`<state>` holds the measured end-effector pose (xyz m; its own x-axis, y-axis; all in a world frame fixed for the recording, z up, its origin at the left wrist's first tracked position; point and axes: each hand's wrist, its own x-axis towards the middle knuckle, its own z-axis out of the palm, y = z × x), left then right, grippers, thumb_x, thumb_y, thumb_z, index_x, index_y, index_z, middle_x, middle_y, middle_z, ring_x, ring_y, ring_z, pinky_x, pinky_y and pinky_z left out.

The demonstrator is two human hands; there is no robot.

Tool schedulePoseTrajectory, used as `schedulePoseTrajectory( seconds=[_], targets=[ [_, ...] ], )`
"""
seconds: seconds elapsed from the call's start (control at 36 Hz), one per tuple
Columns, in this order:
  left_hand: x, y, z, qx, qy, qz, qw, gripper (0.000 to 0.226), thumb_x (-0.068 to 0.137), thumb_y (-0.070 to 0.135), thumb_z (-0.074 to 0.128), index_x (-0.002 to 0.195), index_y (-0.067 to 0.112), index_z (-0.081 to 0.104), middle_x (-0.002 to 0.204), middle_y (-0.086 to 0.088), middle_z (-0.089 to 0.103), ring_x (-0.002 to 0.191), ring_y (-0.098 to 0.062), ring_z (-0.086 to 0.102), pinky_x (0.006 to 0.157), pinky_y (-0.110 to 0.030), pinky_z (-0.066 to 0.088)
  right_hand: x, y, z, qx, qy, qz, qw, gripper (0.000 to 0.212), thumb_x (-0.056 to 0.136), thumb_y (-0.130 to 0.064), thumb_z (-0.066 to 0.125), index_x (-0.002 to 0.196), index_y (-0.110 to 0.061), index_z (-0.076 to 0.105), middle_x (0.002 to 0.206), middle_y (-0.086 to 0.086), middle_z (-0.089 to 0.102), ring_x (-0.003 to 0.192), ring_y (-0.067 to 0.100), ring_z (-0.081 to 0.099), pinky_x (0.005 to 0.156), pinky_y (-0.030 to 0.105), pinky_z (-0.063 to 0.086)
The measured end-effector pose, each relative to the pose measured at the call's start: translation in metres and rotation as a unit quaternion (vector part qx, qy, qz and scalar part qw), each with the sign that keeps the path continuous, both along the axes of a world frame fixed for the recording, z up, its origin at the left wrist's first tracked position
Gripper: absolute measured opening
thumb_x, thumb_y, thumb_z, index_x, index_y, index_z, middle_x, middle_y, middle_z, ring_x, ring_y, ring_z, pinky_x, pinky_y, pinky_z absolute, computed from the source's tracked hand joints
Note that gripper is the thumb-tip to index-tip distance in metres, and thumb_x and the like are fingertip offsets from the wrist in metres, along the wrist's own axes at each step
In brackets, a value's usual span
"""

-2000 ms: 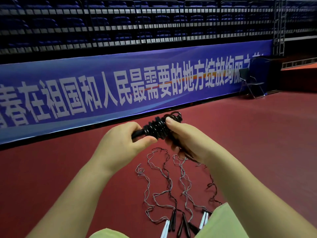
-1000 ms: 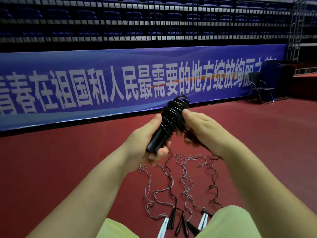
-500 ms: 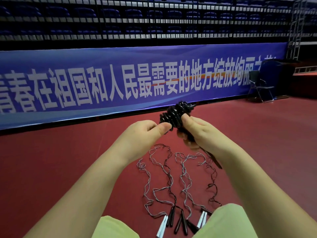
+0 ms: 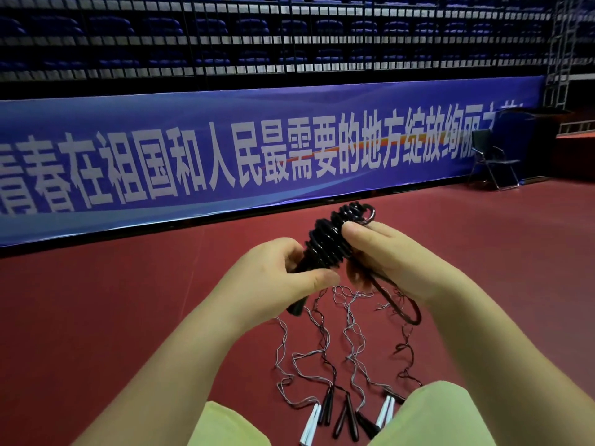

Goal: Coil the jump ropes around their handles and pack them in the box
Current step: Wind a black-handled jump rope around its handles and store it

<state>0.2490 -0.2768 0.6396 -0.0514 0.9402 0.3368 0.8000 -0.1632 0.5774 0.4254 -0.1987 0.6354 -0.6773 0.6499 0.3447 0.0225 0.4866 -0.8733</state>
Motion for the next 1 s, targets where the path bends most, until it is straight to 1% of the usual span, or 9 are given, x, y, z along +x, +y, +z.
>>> schedulePoseTrajectory(
  seconds=[0.08,0.25,0.42,0.5,0.67,0.75,0.83,0.89,1.0],
  targets=[
    [0.001,0.001,-0.001,0.006,-0.025,-0.017,1.000,0.036,0.069,0.059,0.068,0.099,0.041,0.059,0.083,0.014,0.068,0.076,0.002,0.064,0.077,-0.030,0.053,-0.002,0.002,0.000,0.002,0.019,0.001,1.000,0.028,0.088,-0.056,0.049,0.097,-0.032,0.059,0.068,-0.011,0.066,0.060,0.014,0.057,0.059,0.030,0.045],
    [0.002,0.000,0.000,0.069,0.063,0.028,0.995,0.028,0.075,0.056,0.068,0.084,0.030,0.061,0.074,0.009,0.064,0.071,-0.008,0.059,0.070,-0.040,0.051,-0.002,0.010,0.002,-0.045,-0.022,0.016,0.999,0.041,0.082,-0.066,0.054,0.105,-0.033,0.063,0.095,-0.002,0.072,0.067,0.020,0.061,0.066,0.034,0.049],
    [-0.005,0.001,-0.003,0.069,0.095,0.070,0.991,0.040,0.072,0.056,0.072,0.096,0.029,0.054,0.078,0.013,0.060,0.074,-0.005,0.057,0.063,-0.030,0.044,-0.004,0.011,0.010,-0.076,-0.066,0.019,0.995,0.051,0.070,-0.053,0.058,0.099,-0.011,0.061,0.056,-0.005,0.056,0.046,0.012,0.043,0.054,0.030,0.034],
    [-0.005,0.001,-0.003,0.078,0.073,0.084,0.991,0.047,0.072,0.051,0.076,0.099,0.025,0.047,0.083,0.012,0.057,0.077,-0.007,0.055,0.063,-0.030,0.043,-0.005,0.012,0.010,-0.067,-0.052,0.013,0.996,0.060,0.072,-0.049,0.061,0.106,0.001,0.060,0.056,-0.006,0.044,0.047,0.010,0.032,0.048,0.025,0.027],
    [-0.004,0.001,-0.006,0.079,0.043,0.032,0.995,0.089,0.071,0.046,0.079,0.139,0.041,0.022,0.107,0.016,0.056,0.101,-0.010,0.056,0.088,-0.032,0.046,-0.004,0.008,0.011,-0.069,-0.031,0.028,0.997,0.031,0.075,-0.044,0.062,0.086,-0.015,0.064,0.061,-0.004,0.042,0.047,0.008,0.032,0.044,0.020,0.029],
    [-0.005,0.000,-0.006,0.107,0.039,0.001,0.994,0.093,0.072,0.037,0.082,0.133,0.060,0.015,0.109,0.016,0.060,0.100,-0.009,0.059,0.089,-0.031,0.047,-0.001,0.006,0.013,-0.072,-0.026,0.045,0.996,0.032,0.075,-0.039,0.064,0.089,-0.010,0.064,0.058,-0.004,0.043,0.047,0.008,0.034,0.044,0.020,0.029],
    [-0.007,0.001,-0.007,0.132,-0.008,-0.015,0.991,0.074,0.070,0.029,0.084,0.119,0.054,0.035,0.101,0.022,0.063,0.094,0.004,0.060,0.081,-0.016,0.046,0.004,0.007,0.014,-0.055,-0.039,0.014,0.998,0.038,0.073,-0.033,0.069,0.095,-0.002,0.065,0.055,-0.005,0.047,0.048,0.009,0.038,0.048,0.021,0.033],
    [-0.009,0.001,-0.008,0.139,-0.051,-0.012,0.989,0.067,0.070,0.027,0.083,0.116,0.046,0.038,0.095,0.023,0.062,0.090,0.012,0.057,0.071,-0.003,0.041,0.006,0.008,0.012,-0.007,-0.054,-0.032,0.998,0.023,0.078,-0.027,0.072,0.090,-0.008,0.067,0.059,-0.005,0.056,0.054,0.009,0.049,0.056,0.022,0.043],
    [-0.013,0.000,-0.010,0.134,-0.103,0.000,0.986,0.062,0.072,0.026,0.081,0.114,0.042,0.038,0.095,0.020,0.061,0.086,0.015,0.056,0.067,-0.003,0.038,0.016,0.015,0.008,0.023,-0.056,-0.058,0.997,0.012,0.079,-0.028,0.077,0.077,-0.020,0.068,0.073,-0.003,0.063,0.072,0.012,0.057,0.079,0.031,0.045]
  ],
)
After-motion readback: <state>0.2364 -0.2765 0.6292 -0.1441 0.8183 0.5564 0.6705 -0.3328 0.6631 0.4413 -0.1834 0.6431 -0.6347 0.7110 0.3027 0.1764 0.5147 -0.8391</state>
